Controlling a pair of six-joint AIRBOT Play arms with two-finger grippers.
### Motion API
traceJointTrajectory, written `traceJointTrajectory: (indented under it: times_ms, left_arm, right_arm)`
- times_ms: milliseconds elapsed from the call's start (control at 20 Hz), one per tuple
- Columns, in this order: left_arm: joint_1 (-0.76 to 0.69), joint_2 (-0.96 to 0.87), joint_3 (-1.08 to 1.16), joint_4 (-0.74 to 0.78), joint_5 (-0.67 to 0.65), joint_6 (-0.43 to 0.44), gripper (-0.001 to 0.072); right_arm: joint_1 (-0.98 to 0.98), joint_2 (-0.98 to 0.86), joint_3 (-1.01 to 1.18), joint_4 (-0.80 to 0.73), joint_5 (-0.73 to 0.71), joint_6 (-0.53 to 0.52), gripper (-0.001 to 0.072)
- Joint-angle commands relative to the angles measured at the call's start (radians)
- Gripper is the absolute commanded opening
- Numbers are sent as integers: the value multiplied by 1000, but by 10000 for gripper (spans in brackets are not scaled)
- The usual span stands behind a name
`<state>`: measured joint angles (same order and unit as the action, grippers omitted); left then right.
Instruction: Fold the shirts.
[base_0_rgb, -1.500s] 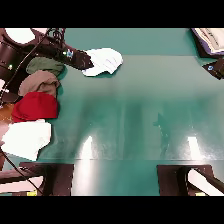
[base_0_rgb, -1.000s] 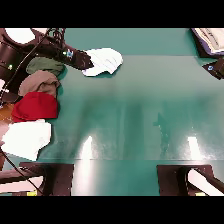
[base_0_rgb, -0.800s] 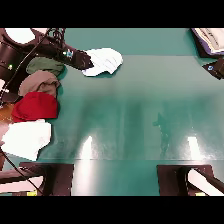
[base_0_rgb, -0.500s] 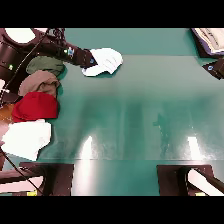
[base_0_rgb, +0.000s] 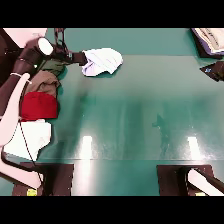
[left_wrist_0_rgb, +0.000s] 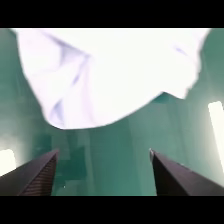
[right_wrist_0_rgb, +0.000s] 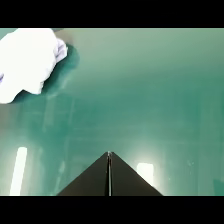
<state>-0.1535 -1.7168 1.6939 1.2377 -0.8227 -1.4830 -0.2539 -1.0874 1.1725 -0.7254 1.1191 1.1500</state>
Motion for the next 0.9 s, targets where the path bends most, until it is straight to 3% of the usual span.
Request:
traceJointTrajectory:
  times_ms: [0,100,500,550,700,750,850]
  left_arm:
    - [48,-151,2,-79,101,96,679]
    - [43,-198,2,-83,163,133,679]
    - [40,-278,39,-124,335,130,676]
    - [36,-285,47,-129,341,130,629]
    - [20,-286,61,-144,349,130,110]
    - [20,-285,91,-154,296,129,22]
    - [20,-262,188,-145,152,143,20]
  right_arm:
    - [1,0,0,0,46,1,18]
    - [2,0,0,0,65,1,18]
    - [9,0,0,-1,81,1,18]
    - [9,0,0,-1,81,1,18]
    - [8,0,0,-2,80,1,18]
    - [8,0,0,-1,80,1,18]
    - [3,0,23,0,77,1,18]
